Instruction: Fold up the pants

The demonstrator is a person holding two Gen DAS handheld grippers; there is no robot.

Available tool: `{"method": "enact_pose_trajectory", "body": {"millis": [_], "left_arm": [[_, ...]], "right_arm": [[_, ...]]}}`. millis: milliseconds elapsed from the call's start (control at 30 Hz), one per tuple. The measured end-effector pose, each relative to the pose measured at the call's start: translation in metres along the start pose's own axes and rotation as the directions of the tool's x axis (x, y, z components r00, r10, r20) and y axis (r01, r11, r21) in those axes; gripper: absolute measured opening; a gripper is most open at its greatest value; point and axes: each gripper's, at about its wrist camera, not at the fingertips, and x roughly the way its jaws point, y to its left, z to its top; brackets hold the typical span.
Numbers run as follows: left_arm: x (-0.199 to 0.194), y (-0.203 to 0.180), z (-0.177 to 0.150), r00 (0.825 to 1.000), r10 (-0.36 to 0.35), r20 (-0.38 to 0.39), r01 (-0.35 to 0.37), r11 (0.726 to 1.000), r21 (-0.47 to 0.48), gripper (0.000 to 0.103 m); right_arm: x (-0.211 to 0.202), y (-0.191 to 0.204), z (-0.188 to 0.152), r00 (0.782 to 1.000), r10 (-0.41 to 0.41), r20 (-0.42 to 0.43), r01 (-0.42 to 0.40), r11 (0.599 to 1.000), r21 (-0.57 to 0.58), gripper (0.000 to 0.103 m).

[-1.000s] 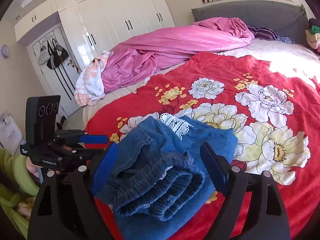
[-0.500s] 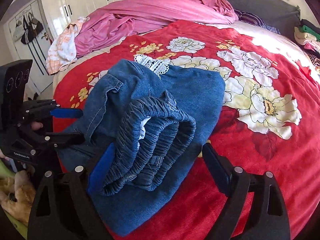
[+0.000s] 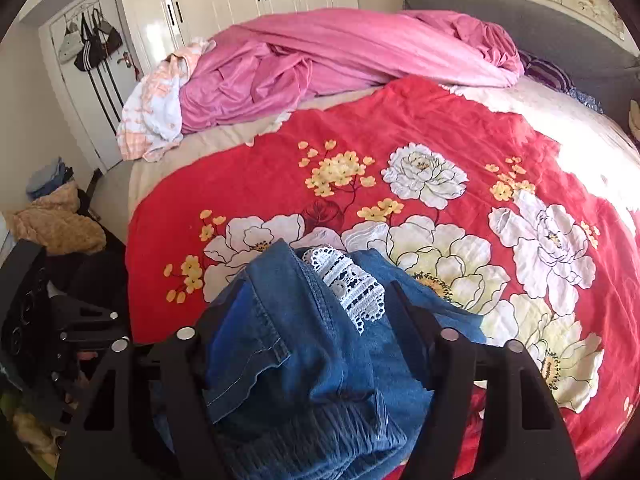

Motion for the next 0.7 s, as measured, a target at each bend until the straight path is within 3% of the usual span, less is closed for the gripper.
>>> {"method": "enact_pose_trajectory", "body": {"millis": [133,200,267,333,433,600,700], "left_arm": [[0.006,-0.002,-0.004,1.000,0.001,-0.028,-0.001,1.000,0.011,0.023],[0.006,-0.002,-0.005,1.000,0.000,-0.029,0.001,1.000,0.012,0.023],[0.006,-0.001,-0.005,1.000,-0.008,-0.030,0.009,1.000,0.005,0.023],[0.005,0.001,-0.005,0.999,-0.016,-0.029,0.016,1.000,-0.002,0.023],[0.006,0.002,-0.004,0.999,-0.024,-0.029,0.023,1.000,-0.008,0.023],[0.006,0.003,-0.005,0.999,-0.030,-0.032,0.030,0.999,-0.018,0.023],[0.006,0.003,-0.005,0.999,-0.032,-0.034,0.032,0.999,-0.019,0.023]], "right_arm": [[0.033,0.003,-0.001,0.993,0.004,-0.116,-0.008,0.999,-0.036,0.049],[0.043,0.008,-0.008,0.988,-0.008,-0.157,-0.004,0.997,-0.076,0.033],[0.044,0.014,-0.013,0.987,-0.024,-0.158,0.009,0.995,-0.100,0.016],[0.036,0.018,-0.012,0.989,-0.086,-0.124,0.069,0.989,-0.132,0.007],[0.027,0.018,-0.005,0.987,-0.142,-0.074,0.128,0.978,-0.164,0.003],[0.054,0.005,-0.011,0.961,-0.246,-0.128,0.221,0.958,-0.182,0.000],[0.056,-0.011,-0.015,0.975,-0.179,-0.135,0.170,0.982,-0.077,0.000]]}}
